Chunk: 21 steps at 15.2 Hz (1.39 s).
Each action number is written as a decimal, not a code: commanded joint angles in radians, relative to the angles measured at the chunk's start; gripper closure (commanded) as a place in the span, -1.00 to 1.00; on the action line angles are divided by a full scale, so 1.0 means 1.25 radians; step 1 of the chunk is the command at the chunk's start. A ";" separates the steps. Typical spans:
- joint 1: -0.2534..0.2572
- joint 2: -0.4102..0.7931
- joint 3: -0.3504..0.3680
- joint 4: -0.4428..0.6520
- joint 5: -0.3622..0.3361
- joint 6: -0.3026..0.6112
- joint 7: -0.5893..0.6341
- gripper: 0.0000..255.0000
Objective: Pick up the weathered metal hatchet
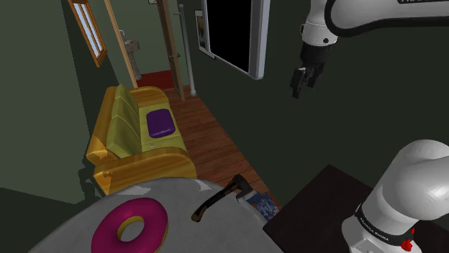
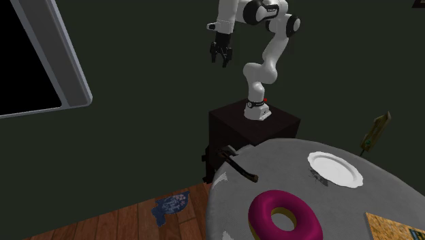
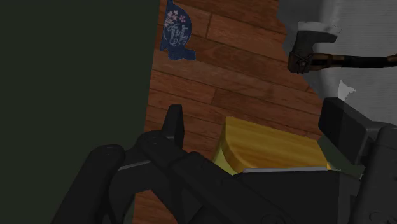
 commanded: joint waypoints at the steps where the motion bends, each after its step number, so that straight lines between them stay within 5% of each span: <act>1: 0.000 0.000 0.000 0.000 0.000 0.000 0.000 -1.00; 21: 0.180 0.428 -0.003 -0.051 0.014 0.463 -0.393 -1.00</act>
